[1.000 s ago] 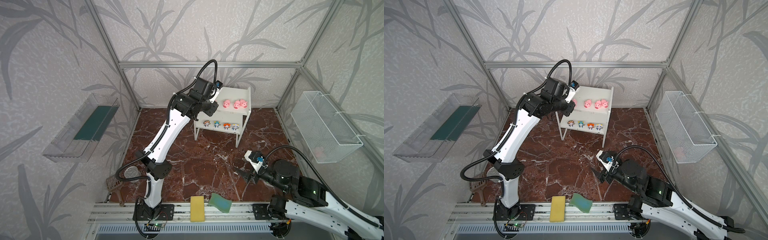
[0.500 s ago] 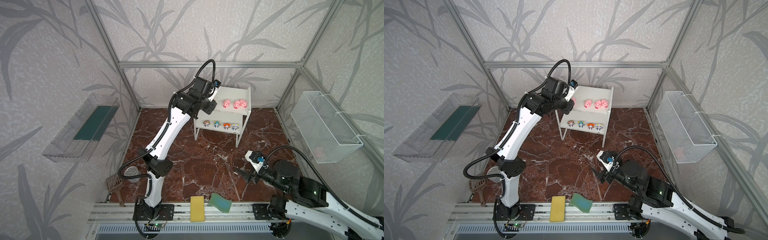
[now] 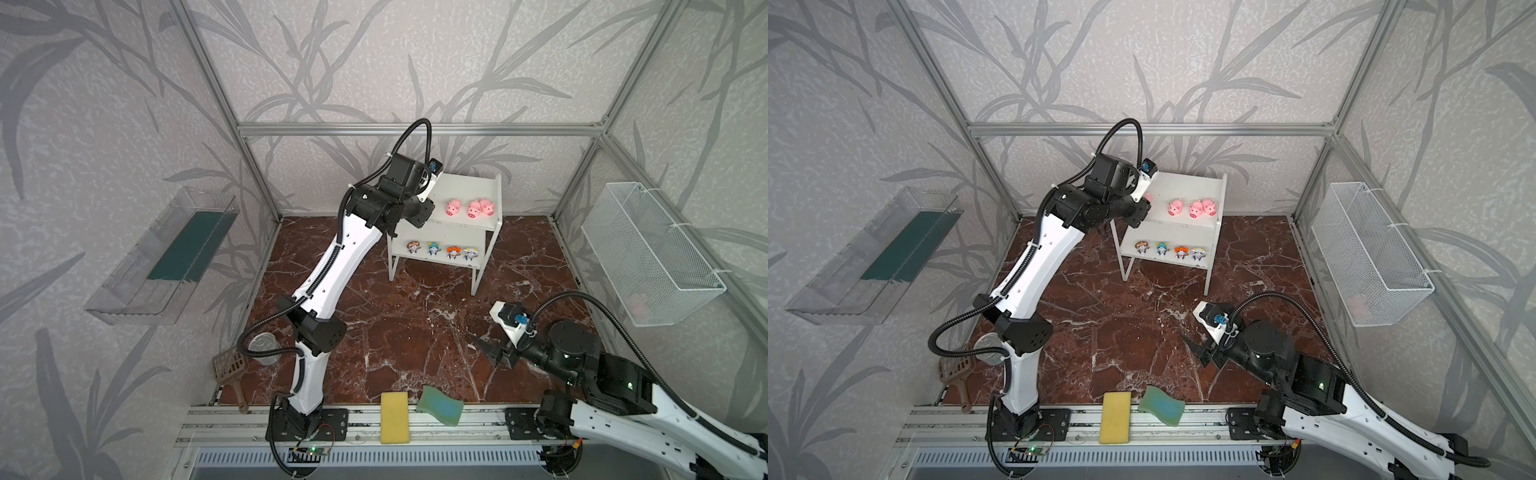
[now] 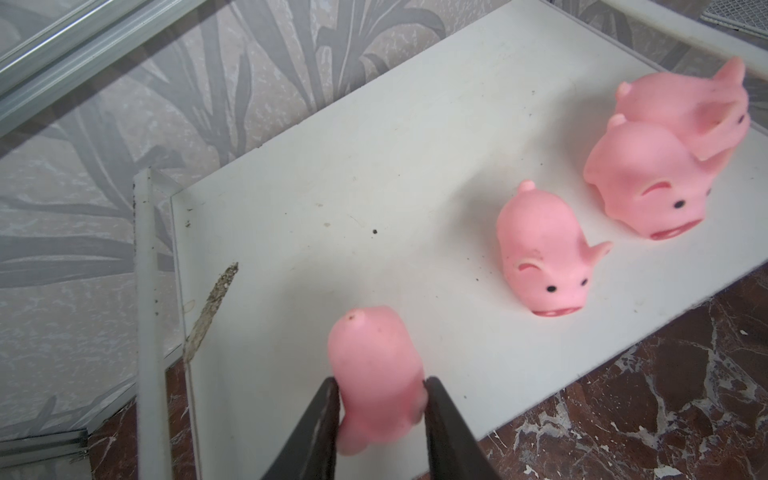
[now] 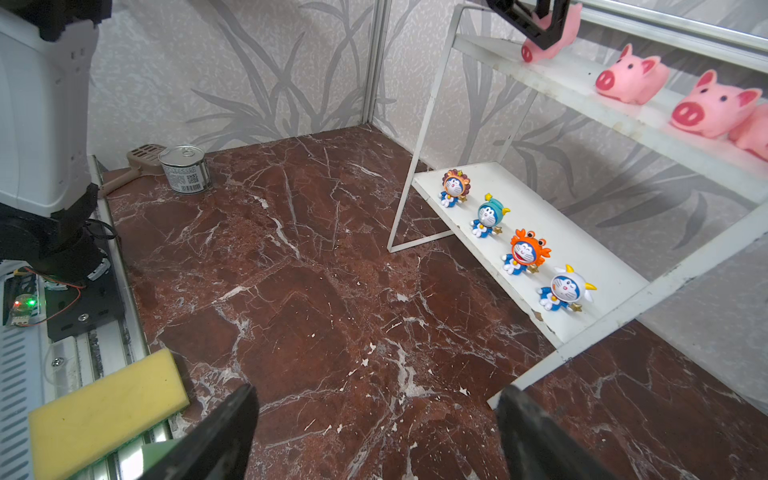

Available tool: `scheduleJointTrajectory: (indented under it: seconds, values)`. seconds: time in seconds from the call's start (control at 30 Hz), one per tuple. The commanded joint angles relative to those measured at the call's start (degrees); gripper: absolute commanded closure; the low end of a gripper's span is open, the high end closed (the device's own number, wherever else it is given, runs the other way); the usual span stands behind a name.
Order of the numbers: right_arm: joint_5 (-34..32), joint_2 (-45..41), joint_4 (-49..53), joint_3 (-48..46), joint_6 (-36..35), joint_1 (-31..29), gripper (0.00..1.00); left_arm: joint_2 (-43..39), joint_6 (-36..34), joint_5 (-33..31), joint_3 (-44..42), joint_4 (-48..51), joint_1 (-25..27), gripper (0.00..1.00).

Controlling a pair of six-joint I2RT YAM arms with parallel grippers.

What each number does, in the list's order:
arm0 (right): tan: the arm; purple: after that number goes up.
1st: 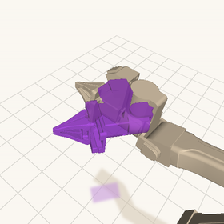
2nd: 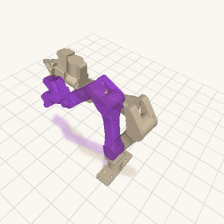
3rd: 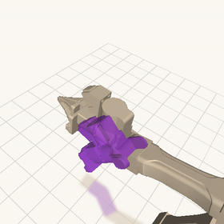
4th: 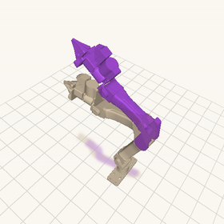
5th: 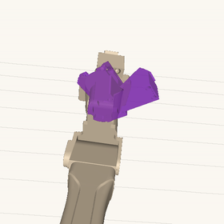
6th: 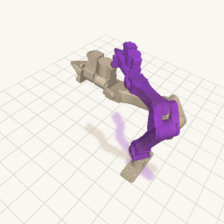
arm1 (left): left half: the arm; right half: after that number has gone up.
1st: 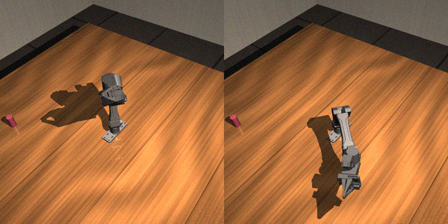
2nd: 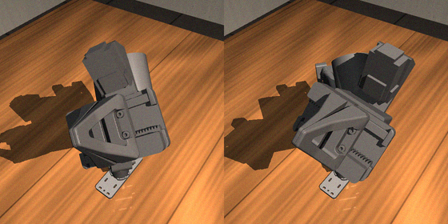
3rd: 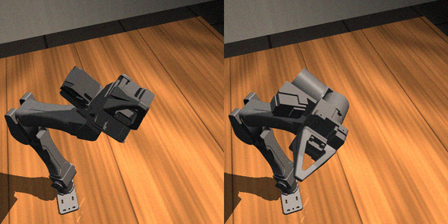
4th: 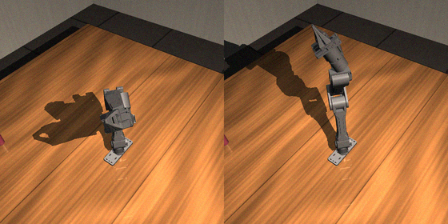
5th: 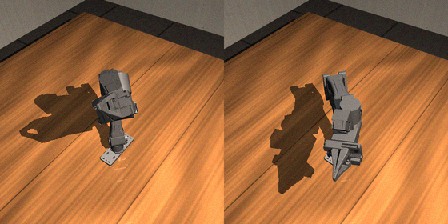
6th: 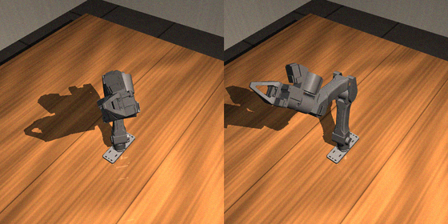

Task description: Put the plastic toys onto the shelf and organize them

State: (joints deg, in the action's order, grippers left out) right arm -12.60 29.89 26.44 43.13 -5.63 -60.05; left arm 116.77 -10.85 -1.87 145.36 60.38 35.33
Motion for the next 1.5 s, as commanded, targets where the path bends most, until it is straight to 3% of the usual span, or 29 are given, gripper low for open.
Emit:
scheduleJointTrajectory:
  seconds: [0.0,0.4,0.7,0.93,1.13,1.27,1.37,1.47]
  values:
    - [-0.7,-0.5,-0.2,-0.4,0.2,-0.3,0.1,0.9,-1.4,-0.2,1.6,-0.3,-0.3,0.61]
    - [-0.8,-0.4,-0.3,-0.7,0.3,-0.3,0.1,0.5,-1.8,-0.2,2.1,-1.5,-0.4,0.51]
    - [-0.8,0.5,-0.6,-0.6,0.3,-0.3,0.1,-2.1,-2.4,1.3,1.8,-1.8,-0.4,0.25]
    - [-1.1,1.1,-0.7,0.0,0.6,-0.3,0.1,-7.3,-3.0,1.8,-3.6,-3.8,-0.4,0.2]
    - [-6.0,4.2,-2.3,-1.5,3.4,-0.2,0.1,-16.2,-3.0,-0.2,-15.1,-8.1,-0.5,0.19]
    - [-15.8,7.6,-0.7,-2.0,10.4,0.9,0.09,-25.2,-2.6,-4.4,-29.1,-13.7,-0.8,0.16]
    - [-16.9,8.1,3.1,-2.1,17.0,7.2,0.08,-32.5,-1.3,-7.1,-40.4,-18.5,-1.9,0.12]
    - [-13.5,7.5,7.1,-3.4,23.3,15.6,0.07,-40.7,0.8,-8.4,-52.5,-24.1,-4.8,0.01]
